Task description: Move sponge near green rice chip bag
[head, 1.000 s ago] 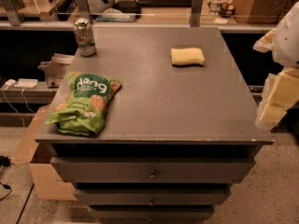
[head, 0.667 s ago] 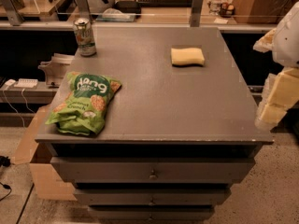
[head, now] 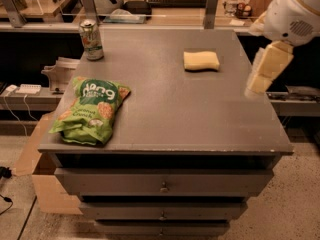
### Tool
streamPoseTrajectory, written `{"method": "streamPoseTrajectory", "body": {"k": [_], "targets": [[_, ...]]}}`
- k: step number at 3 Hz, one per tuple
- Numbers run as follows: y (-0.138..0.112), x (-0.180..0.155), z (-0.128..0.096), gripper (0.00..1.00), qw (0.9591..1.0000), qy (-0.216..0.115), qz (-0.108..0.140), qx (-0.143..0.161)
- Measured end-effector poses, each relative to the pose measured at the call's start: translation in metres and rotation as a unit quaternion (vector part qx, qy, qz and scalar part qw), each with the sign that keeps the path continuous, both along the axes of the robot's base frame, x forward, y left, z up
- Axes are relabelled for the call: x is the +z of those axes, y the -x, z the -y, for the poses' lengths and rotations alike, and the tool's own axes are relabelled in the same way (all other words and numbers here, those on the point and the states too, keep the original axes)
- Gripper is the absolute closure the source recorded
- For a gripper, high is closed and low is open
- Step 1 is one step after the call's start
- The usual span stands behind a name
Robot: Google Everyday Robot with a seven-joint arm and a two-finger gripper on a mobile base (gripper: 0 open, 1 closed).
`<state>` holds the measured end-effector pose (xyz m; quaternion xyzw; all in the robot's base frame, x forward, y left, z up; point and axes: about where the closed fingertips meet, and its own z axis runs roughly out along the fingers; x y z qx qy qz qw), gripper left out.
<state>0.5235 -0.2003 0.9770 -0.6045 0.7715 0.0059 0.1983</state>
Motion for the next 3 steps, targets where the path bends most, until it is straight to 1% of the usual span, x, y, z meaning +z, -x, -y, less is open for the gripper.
{"method": "streamPoseTrajectory", "body": {"k": [1, 3], "targets": [[-0.0490, -0.0118, -0.0203, 0.00, 0.9995, -0.029, 0.007, 0.004], [-0.0582, -0.0197, -0.0241, 0.00, 0.9992, -0.040, 0.006, 0.001]]}}
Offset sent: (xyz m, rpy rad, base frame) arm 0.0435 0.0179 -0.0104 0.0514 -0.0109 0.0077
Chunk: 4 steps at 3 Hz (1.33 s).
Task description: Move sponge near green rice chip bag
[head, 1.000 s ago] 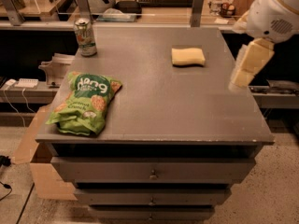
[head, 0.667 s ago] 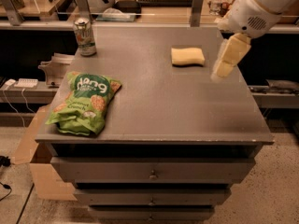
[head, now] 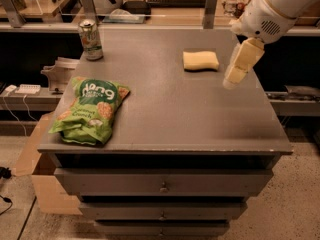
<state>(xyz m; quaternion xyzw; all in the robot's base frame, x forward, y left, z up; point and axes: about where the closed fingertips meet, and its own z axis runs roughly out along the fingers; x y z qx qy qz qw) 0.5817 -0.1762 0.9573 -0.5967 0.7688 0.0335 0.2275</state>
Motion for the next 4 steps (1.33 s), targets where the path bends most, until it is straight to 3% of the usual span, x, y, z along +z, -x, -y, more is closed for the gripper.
{"method": "streamPoseTrajectory", "body": {"k": [1, 2, 3, 4], "targets": [[-0.026, -0.010, -0.008, 0.00, 0.9988, -0.044, 0.008, -0.021], [-0.064, -0.024, -0.020, 0.00, 0.9941, -0.097, 0.018, -0.045], [-0.098, -0.044, -0.034, 0.00, 0.9900, -0.126, 0.022, -0.059], [-0.125, -0.066, -0.039, 0.00, 0.9870, -0.133, 0.026, -0.087]]}}
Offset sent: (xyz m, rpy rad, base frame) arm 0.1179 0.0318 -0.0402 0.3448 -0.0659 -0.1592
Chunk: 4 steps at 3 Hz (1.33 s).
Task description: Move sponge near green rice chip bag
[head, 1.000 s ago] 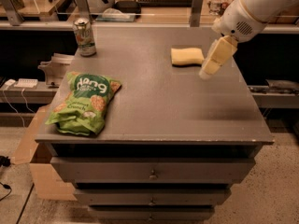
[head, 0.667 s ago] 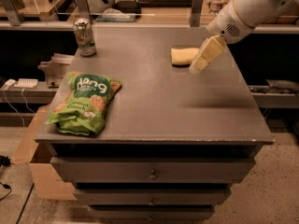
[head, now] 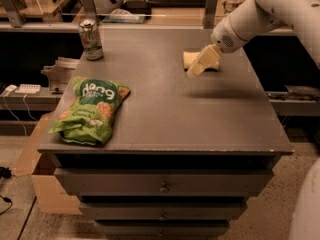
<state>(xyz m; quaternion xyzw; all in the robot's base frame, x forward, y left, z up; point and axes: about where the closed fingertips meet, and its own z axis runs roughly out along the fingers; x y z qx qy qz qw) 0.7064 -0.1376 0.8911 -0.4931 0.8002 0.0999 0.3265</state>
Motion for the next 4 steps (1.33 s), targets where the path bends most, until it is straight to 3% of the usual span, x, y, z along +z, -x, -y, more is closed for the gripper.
{"method": "streamPoseTrajectory", "body": {"k": [2, 4], "targets": [[-0.041, -0.021, -0.001, 0.00, 0.9992, -0.008, 0.010, -0.038], [-0.060, -0.041, -0.001, 0.00, 0.9985, -0.016, -0.010, -0.052]]}}
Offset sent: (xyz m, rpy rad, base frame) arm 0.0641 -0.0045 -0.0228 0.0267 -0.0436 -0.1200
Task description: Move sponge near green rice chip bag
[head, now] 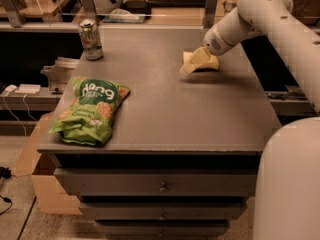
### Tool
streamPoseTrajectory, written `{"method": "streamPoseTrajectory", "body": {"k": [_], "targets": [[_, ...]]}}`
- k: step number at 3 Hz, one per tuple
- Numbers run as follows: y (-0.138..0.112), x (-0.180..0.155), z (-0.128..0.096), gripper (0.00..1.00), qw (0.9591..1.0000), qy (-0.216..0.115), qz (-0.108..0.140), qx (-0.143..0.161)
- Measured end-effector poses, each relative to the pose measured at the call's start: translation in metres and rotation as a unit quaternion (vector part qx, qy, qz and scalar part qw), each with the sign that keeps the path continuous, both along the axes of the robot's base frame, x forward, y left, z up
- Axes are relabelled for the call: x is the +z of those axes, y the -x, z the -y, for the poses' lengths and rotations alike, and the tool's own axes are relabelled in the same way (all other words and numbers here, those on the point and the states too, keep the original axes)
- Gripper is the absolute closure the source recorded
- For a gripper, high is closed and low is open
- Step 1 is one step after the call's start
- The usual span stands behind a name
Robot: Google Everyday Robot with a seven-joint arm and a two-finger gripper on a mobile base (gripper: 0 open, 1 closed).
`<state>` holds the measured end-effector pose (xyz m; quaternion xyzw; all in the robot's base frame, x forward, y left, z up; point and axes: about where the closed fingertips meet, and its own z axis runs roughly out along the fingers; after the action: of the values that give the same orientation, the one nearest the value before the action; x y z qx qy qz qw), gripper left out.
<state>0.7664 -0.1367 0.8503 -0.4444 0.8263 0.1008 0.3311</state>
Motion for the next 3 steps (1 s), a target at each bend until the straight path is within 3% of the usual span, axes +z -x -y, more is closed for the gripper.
{"method": "streamPoseTrajectory", "body": {"k": [1, 3], "targets": [[-0.0034, -0.0058, 0.0003, 0.18, 0.9999, -0.003, -0.014, -0.005], [-0.0031, -0.0043, 0.0008, 0.64, 0.9997, -0.009, -0.025, -0.001]]}}
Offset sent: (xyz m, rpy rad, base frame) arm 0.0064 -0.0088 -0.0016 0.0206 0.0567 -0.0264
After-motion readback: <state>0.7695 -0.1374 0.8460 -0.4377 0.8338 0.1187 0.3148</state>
